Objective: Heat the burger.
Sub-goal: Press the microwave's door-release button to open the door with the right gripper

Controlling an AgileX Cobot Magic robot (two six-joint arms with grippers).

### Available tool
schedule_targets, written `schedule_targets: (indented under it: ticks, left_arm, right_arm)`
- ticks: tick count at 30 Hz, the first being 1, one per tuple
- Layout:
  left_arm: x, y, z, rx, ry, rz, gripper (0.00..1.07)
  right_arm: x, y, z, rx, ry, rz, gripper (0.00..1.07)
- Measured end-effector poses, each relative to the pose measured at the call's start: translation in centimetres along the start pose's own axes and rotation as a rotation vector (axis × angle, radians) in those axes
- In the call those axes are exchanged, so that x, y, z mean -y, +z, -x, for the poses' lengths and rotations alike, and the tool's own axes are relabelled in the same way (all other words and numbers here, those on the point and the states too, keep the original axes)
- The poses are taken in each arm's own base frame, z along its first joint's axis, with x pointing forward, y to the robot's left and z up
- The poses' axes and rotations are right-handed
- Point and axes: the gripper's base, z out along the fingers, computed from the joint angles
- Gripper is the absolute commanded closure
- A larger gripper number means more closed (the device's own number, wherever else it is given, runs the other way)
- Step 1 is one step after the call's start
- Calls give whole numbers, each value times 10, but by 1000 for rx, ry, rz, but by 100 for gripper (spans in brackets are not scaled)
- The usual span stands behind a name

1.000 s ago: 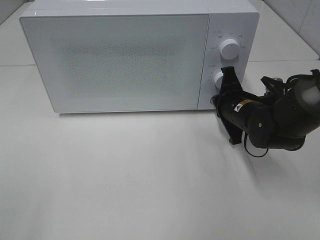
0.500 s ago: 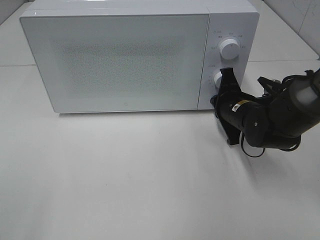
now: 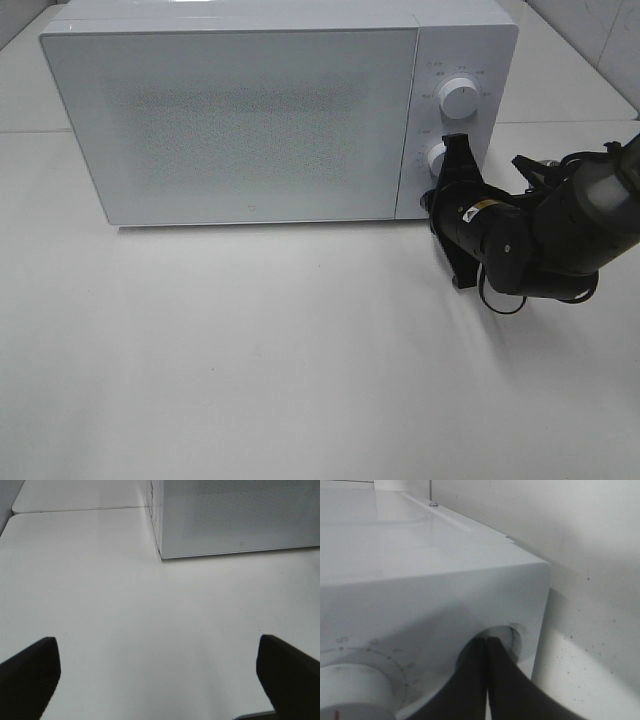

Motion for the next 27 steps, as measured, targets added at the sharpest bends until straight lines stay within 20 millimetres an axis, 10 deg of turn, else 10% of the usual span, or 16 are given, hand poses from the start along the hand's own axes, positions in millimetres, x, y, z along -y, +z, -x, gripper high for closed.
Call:
schedule_targets:
  ticks: [27]
  left_arm:
    - [0,0,0,0,0,0,4]
  right_arm:
    - [-1,9,-1,-5,25,-56,107]
